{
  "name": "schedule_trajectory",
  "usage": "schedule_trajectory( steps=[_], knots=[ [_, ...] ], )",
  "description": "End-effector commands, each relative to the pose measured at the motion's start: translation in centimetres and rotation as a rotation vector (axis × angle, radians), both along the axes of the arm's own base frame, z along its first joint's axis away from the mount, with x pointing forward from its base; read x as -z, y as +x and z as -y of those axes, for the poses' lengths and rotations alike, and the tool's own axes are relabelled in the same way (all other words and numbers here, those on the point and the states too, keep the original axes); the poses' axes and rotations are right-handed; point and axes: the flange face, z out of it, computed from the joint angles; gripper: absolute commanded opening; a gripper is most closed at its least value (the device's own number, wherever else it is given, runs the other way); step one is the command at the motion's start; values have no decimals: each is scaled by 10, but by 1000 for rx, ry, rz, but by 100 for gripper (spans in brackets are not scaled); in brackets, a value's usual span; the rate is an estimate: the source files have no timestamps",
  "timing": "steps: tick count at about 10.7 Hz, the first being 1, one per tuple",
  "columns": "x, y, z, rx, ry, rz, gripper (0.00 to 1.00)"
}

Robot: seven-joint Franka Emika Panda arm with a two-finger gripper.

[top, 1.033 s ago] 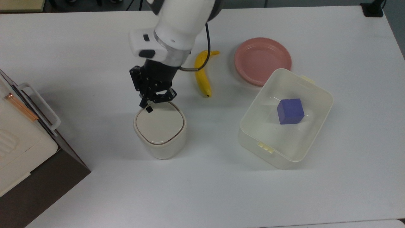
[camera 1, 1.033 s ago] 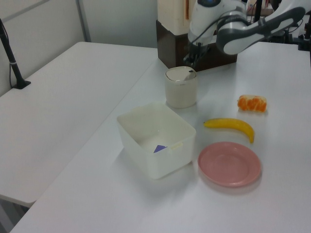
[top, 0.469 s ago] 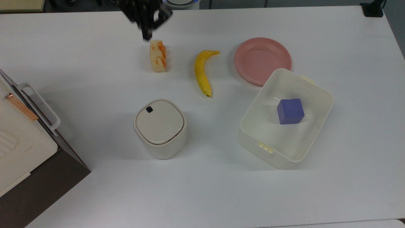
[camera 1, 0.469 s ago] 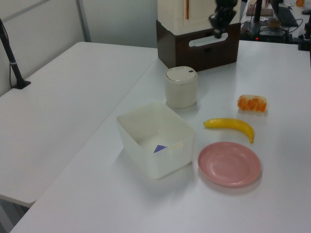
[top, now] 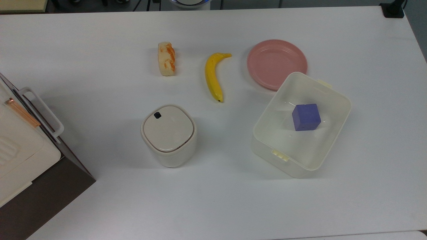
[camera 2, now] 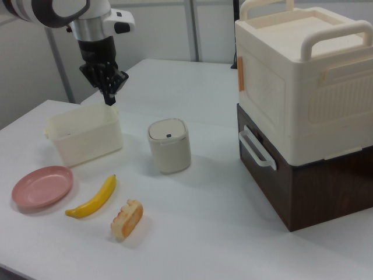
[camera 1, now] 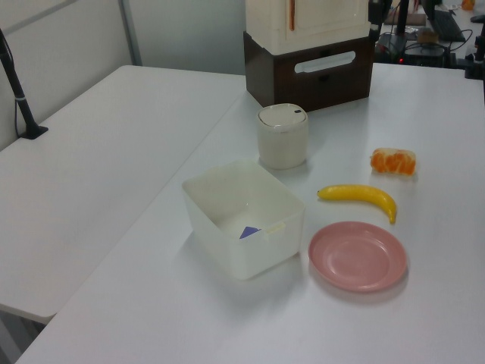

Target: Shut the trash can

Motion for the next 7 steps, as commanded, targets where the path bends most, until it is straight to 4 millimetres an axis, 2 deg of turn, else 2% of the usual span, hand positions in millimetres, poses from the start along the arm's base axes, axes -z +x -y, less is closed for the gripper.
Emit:
schedule_trajectory(
  steps=[1,2,5,7],
  knots=[
    [-2,-7,-8,-26,23,-34,91],
    [-3,-6,-11,6,13,-36,100],
    [-18,-5,-21,-11,9,-7,100],
    [-19,-5,-43,-66,-31,-6,100]
  ],
)
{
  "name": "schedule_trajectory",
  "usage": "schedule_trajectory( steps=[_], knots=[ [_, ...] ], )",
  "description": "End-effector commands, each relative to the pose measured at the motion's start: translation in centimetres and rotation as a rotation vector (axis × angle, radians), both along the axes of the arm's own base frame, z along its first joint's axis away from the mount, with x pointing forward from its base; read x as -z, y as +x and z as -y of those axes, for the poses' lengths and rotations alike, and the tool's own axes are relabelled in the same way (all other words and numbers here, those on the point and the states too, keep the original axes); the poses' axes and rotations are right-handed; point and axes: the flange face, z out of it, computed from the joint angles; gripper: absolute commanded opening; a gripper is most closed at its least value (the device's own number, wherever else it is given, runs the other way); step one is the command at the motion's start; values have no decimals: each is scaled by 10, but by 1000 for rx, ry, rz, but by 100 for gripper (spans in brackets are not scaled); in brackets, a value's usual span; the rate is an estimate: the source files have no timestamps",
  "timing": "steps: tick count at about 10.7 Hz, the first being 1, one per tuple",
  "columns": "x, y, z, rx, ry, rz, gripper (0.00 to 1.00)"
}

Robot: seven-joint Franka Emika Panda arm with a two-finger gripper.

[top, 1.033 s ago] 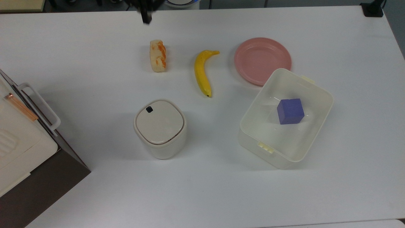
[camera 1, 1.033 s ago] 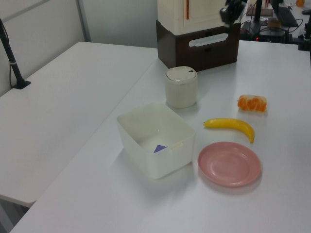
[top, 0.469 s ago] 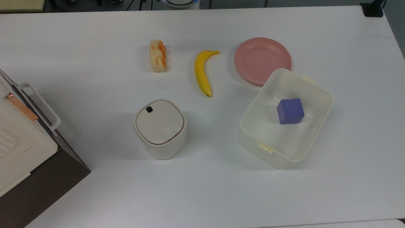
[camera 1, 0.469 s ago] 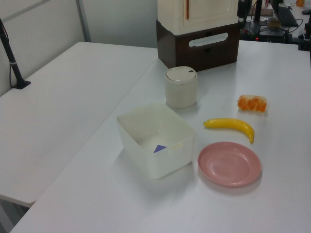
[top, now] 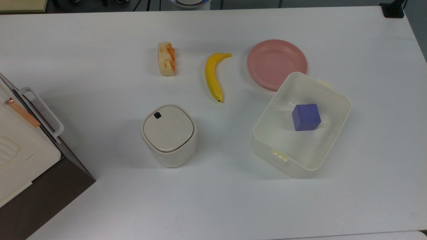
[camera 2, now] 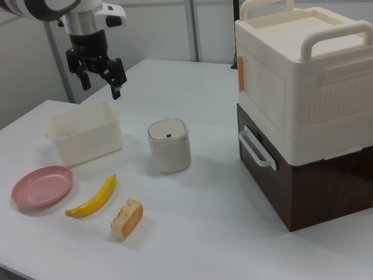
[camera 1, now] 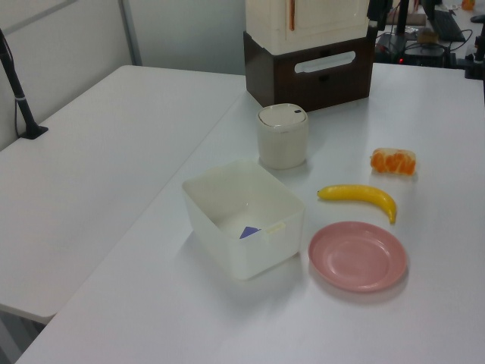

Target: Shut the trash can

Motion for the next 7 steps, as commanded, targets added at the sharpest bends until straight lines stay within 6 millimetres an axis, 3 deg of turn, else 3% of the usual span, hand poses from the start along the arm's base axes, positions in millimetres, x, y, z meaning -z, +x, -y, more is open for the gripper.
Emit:
schedule_trajectory(
  steps=[1,4,7],
  knots=[
    [-9,-4,-32,-64,-34,-7,100],
    [-3,-3,-50,-98,-26,-21,100],
    [13,2,-50,-105,-41,-30,100]
  ],
)
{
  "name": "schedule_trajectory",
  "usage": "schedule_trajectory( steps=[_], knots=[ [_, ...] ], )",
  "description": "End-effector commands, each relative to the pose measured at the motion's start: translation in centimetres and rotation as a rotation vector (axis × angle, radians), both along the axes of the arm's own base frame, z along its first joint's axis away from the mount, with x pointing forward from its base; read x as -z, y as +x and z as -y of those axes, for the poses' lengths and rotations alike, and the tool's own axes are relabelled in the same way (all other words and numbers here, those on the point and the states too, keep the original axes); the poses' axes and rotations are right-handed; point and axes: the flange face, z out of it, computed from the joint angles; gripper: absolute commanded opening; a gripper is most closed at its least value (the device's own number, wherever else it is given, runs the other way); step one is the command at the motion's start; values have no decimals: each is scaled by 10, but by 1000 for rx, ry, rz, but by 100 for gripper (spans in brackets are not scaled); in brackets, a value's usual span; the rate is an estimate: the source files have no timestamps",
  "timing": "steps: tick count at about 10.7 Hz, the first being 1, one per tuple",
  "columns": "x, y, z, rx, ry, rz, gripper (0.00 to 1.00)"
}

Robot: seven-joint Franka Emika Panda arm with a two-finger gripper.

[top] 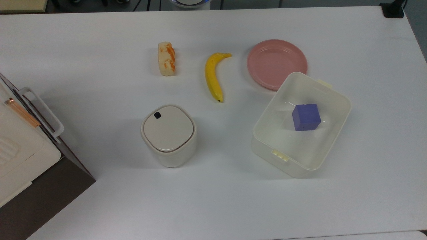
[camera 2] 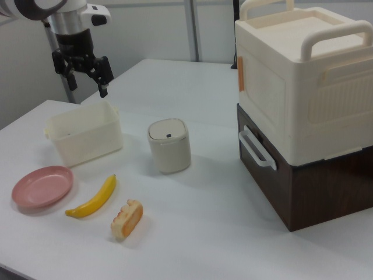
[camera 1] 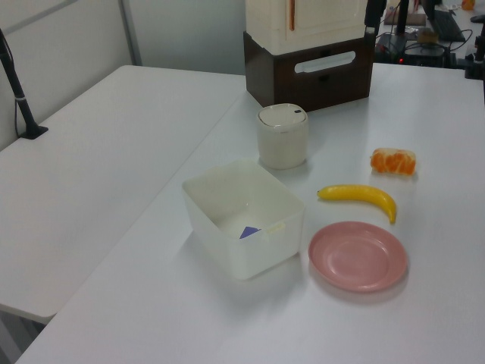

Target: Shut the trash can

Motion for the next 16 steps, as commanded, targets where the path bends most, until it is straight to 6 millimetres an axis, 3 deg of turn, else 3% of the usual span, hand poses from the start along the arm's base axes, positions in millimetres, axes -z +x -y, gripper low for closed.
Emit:
schedule_trajectory(
  steps=[1,8,11,16],
  knots=[
    [13,3,-3,-6,-23,-4,100],
    [12,3,15,74,-8,-17,100],
    [15,6,2,118,-10,-23,100],
    [17,8,9,131,-6,-21,100]
  ],
)
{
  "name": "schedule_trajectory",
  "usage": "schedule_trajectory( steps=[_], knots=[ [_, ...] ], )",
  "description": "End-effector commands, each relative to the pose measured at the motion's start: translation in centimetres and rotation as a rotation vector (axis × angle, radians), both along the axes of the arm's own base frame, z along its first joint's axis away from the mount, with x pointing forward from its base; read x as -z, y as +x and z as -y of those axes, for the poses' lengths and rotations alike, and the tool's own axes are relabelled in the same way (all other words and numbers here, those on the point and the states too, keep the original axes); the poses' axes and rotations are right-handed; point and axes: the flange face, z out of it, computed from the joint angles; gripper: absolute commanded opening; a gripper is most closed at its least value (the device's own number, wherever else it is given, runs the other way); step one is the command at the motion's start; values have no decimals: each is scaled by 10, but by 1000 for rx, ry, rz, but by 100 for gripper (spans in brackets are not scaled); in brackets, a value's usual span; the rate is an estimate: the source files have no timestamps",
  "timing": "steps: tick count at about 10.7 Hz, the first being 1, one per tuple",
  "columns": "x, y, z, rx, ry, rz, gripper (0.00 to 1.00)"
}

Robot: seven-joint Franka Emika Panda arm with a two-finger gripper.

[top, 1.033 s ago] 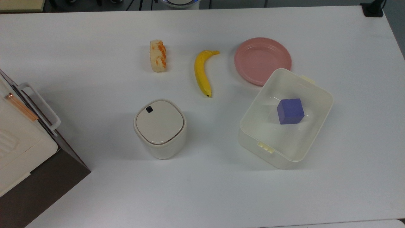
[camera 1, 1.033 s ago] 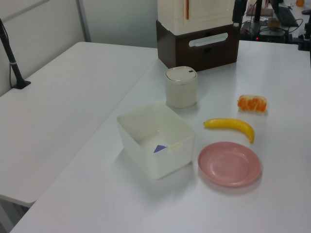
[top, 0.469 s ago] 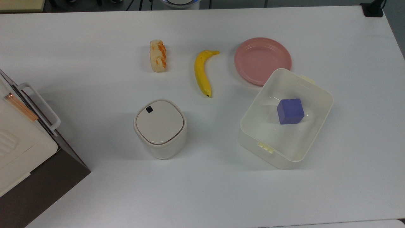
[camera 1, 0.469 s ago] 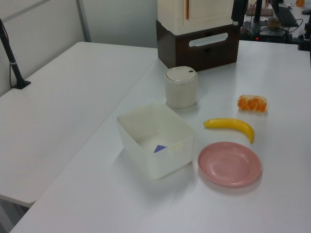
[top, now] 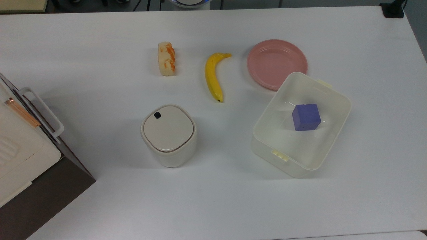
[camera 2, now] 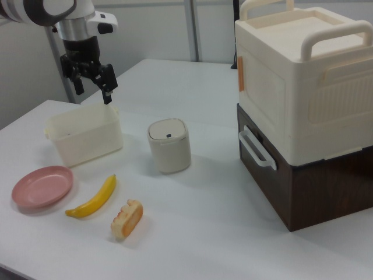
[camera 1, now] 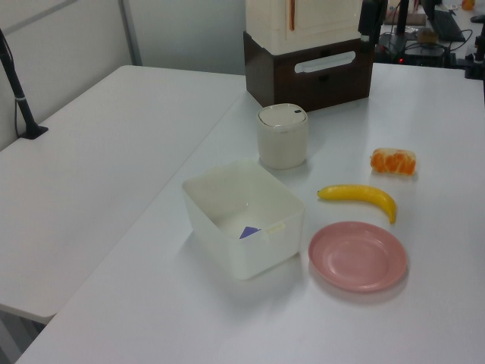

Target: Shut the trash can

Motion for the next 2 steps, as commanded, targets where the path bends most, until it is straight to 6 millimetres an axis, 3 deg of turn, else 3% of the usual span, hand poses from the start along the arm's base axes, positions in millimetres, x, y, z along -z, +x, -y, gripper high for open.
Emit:
schedule_trajectory(
  steps=[1,2],
  knots=[
    [0,1,0,20,-15,16,100],
    [0,1,1,21,-15,16,100]
  ],
)
